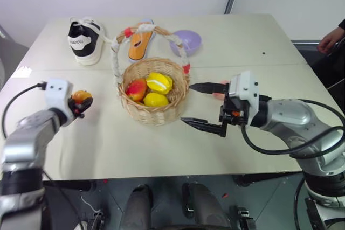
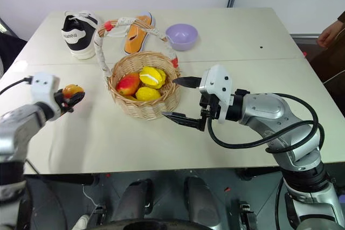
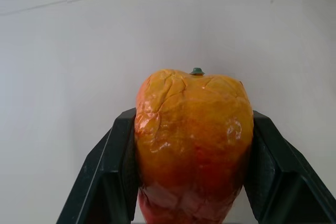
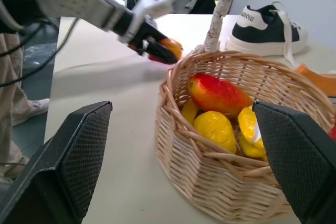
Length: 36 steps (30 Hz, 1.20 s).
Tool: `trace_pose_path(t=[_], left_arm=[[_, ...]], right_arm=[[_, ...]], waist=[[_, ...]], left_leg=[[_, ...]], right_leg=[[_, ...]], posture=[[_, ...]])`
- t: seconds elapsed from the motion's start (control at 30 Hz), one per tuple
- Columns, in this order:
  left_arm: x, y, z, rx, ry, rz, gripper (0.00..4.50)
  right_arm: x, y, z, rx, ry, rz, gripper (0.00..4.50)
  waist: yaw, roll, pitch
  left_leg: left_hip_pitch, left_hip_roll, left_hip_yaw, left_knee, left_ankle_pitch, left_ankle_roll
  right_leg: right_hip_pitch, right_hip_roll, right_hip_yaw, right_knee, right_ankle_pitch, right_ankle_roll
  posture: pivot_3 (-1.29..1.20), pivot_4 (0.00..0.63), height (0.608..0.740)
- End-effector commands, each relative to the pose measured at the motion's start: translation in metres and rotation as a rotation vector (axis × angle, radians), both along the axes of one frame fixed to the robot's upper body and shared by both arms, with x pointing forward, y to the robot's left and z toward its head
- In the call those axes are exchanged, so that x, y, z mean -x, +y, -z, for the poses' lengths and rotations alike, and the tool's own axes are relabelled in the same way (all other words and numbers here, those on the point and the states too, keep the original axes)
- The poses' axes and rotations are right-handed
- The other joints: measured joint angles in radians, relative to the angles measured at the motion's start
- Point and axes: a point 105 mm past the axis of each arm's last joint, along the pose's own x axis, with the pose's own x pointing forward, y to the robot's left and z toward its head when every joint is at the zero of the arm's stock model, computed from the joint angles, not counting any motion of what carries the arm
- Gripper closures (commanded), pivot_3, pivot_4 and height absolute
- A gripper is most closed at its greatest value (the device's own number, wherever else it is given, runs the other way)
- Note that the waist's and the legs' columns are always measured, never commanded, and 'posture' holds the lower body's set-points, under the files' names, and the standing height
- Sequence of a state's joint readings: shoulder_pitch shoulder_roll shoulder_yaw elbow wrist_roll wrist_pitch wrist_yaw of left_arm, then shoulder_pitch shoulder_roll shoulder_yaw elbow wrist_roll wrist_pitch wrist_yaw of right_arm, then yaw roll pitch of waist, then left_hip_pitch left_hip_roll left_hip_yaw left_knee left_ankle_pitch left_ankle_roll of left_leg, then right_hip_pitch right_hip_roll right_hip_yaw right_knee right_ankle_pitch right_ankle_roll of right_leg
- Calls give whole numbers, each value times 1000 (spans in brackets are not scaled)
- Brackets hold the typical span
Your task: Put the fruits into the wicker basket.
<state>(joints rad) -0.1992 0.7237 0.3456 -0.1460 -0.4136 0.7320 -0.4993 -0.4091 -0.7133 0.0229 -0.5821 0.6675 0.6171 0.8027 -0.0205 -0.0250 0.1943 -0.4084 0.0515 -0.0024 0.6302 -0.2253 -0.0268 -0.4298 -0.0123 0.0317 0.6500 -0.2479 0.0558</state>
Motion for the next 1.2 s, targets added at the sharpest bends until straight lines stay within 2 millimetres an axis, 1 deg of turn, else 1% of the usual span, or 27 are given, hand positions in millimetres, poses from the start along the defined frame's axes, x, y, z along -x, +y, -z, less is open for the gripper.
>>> trace_pose_path(t=[0.03,0.07,0.13,0.2,0.3,0.33,0.4,0.47,0.5,0.53,0.57,0.63,0.7,0.83,0.93,1.03,1.2], left_arm=[[39,-63,-69,56,-196,394,2454],[45,-81,-77,71,-220,474,2454],[47,-109,-90,132,-253,559,2454],[39,-132,-92,105,-268,589,2454],[18,-155,-85,59,-263,573,2454],[10,-160,-83,73,-259,567,2454],[2,-165,-80,89,-257,555,2454],[-3,-169,-78,106,-256,553,1396],[-3,-172,-78,106,-262,566,990],[-1,-176,-78,99,-273,591,432],[4,-180,-80,122,-285,636,26],[15,-183,-83,154,-306,717,26],[26,-182,-81,198,-293,799,26],[47,-185,-70,206,-241,920,26],[59,-190,-66,220,-221,972,26],[64,-192,-63,221,-205,986,26],[64,-192,-60,217,-200,963,26]], right_arm=[[-6,-15,-13,-3,-64,42,0],[-9,-19,-13,-2,-61,59,0],[-13,-25,-13,-2,-56,79,0],[-17,-28,-11,2,-53,93,0],[-20,-33,-8,1,-52,119,0],[-22,-35,-8,-5,-48,134,0],[-24,-39,-6,-11,-43,162,0],[-30,-46,-3,-8,-33,219,0],[-37,-55,3,13,-30,281,0],[-46,-66,9,41,-33,354,0],[-56,-77,15,71,-44,431,0],[-71,-91,22,66,-44,539,0],[-83,-98,29,35,-16,604,0],[-105,-109,46,41,34,682,0],[-120,-118,58,46,88,703,0],[-126,-120,63,27,141,702,0],[-129,-119,77,1,240,686,0]], waist=[[12,0,0],[17,0,0],[31,0,0],[33,0,0],[26,0,0],[23,0,0],[17,0,0],[6,0,0],[4,0,0],[3,0,0],[3,0,0],[4,0,0],[0,0,0],[0,1,0],[3,1,0],[6,1,0],[5,1,0]], left_leg=[[0,0,0,0,0,0],[0,0,-1,1,0,0],[0,-1,0,2,1,-1],[0,-3,1,5,1,-1],[0,-3,2,7,1,-1],[0,-3,2,7,1,-1],[0,-3,1,6,1,-1],[0,-2,0,5,1,-1],[1,-2,0,3,1,0],[1,-1,-1,2,1,0],[1,-1,-1,2,1,0],[1,-1,-2,1,1,0],[1,-1,-1,2,1,0],[1,-1,-1,2,1,0],[1,-1,-1,2,1,0],[1,-2,-1,3,1,0],[1,-2,-1,2,1,0]], right_leg=[[0,-1,0,0,-2,-3],[1,-2,-2,-1,-2,-4],[3,-5,-4,-1,-2,-4],[6,-5,-4,-2,-2,-4],[7,-5,-3,-2,-2,-3],[7,-4,-3,-2,-2,-2],[7,-3,-3,-2,-1,1],[6,-1,-3,-1,0,2],[5,-1,-3,-1,0,2],[4,0,-3,-1,0,2],[4,0,-3,0,0,2],[4,1,-3,0,0,2],[3,1,-2,0,0,2],[3,1,-1,1,0,2],[3,1,-1,1,-1,1],[3,0,-1,1,-2,-1],[3,1,-1,1,0,2]], posture=[[0,150,740],[0,150,740],[0,150,740],[0,150,740],[0,150,740],[0,150,740],[0,150,740],[0,150,740],[0,150,740],[0,150,740],[0,150,740],[0,150,740],[0,150,740],[0,150,740],[0,150,740],[0,150,740],[0,150,740]])
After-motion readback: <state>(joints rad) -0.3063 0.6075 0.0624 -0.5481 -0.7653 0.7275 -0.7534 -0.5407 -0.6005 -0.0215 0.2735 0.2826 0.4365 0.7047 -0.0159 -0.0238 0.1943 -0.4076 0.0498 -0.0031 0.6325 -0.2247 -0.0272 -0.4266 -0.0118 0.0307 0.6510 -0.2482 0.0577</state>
